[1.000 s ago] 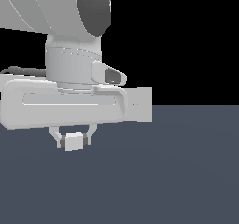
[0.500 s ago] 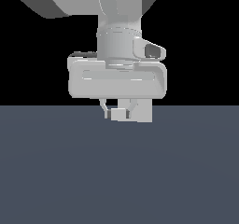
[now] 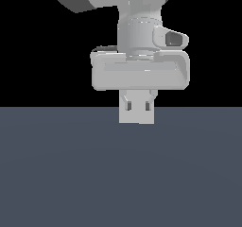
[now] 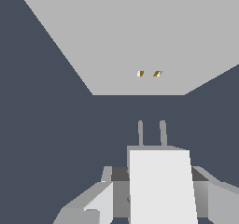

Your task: Plug the charger into the wall socket.

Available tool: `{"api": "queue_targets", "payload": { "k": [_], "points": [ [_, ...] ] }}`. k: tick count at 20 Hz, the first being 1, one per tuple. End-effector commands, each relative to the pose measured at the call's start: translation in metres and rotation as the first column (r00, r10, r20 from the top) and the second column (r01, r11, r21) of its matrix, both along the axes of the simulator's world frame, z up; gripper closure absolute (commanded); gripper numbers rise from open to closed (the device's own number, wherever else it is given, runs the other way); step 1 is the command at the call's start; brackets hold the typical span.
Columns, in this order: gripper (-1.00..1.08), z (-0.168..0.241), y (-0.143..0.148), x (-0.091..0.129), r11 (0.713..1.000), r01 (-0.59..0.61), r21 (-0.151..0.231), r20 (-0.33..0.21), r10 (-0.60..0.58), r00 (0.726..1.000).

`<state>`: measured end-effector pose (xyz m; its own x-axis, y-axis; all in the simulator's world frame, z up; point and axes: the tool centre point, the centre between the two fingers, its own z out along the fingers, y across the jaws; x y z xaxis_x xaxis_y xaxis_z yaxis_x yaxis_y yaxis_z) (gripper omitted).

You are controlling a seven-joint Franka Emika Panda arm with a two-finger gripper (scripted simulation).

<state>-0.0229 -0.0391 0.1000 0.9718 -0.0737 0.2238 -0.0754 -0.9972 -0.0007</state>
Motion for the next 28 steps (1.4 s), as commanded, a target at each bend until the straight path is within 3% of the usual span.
{"api": "queue_targets", "payload": {
  "k": [1,10,22,28],
  "points": [
    [1.08,0.0,-0.001,0.0,1.0,0.003,0.0,-0.001,-0.003,1.0],
    [1.08,0.0,-0.001,0.004,1.0,0.003,0.0,-0.001,-0.003,1.0],
    [1.08,0.0,-0.004,0.042,1.0,0.003,0.0,-0.001,-0.003,1.0],
    [1.08,0.0,-0.005,0.05,1.0,0.003,0.0,-0.001,-0.003,1.0]
  ]
}}
